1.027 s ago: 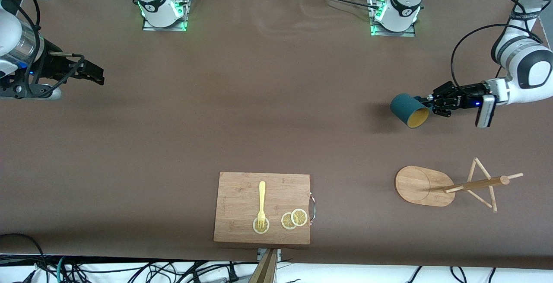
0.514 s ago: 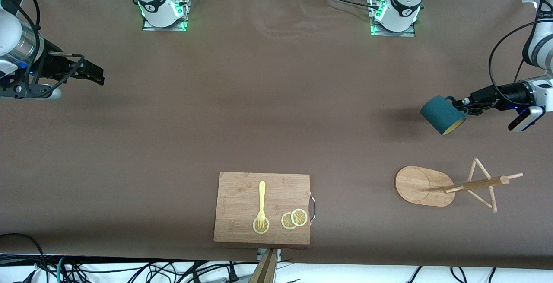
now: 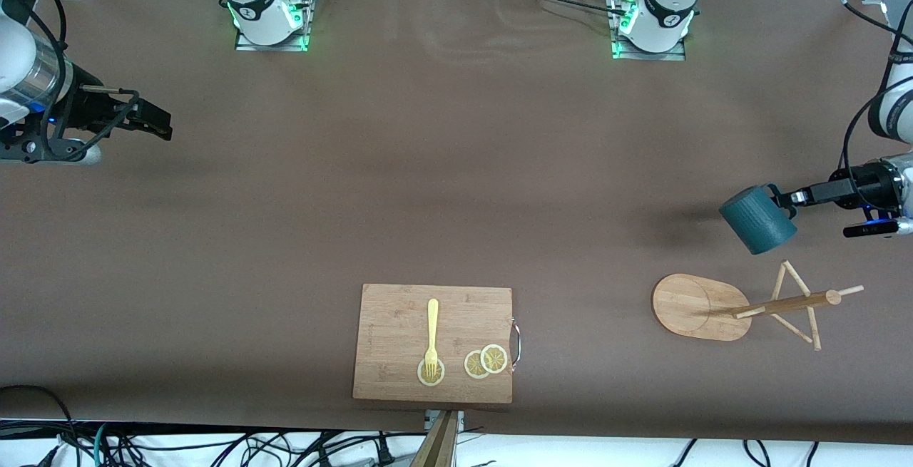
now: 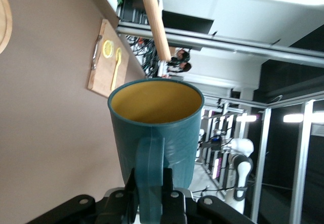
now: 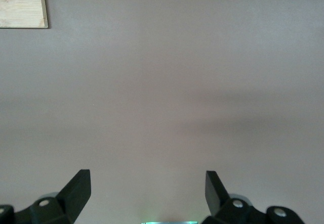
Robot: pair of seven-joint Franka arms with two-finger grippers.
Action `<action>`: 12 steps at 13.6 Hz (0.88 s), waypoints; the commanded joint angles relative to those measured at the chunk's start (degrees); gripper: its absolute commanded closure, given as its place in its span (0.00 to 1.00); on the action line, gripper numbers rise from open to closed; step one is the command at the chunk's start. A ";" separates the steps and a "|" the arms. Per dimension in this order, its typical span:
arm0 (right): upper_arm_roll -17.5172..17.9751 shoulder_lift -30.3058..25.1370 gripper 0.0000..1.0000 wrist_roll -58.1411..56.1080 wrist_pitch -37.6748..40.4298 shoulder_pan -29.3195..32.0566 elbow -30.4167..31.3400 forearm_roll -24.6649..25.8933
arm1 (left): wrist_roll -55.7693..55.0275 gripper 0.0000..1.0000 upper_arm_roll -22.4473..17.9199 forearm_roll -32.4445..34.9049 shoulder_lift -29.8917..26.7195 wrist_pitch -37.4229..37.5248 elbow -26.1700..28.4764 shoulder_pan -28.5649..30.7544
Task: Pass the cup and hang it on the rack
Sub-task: 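Hook the mug handle onto a rack peg with the left gripper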
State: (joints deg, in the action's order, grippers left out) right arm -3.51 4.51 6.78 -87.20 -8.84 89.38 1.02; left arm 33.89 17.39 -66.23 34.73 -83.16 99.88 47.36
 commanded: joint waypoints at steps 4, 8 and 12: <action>0.79 -2.05 0.00 -0.71 -0.60 1.02 1.94 -0.76 | -6.46 1.00 0.81 -4.16 7.62 1.86 -12.32 -0.51; 0.79 -2.05 0.00 -0.71 -0.69 1.02 1.85 -0.76 | -6.38 1.00 0.72 -8.04 11.23 3.53 -14.01 -0.51; 0.79 -2.05 0.00 -0.71 -0.60 1.02 1.85 -0.76 | -6.90 1.00 0.81 -8.83 14.13 3.62 -14.01 0.01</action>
State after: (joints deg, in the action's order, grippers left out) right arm -3.51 4.50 6.78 -87.20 -8.83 89.38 1.01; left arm 28.38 17.90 -73.26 46.56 -81.09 88.18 47.18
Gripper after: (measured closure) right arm 0.000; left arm 0.789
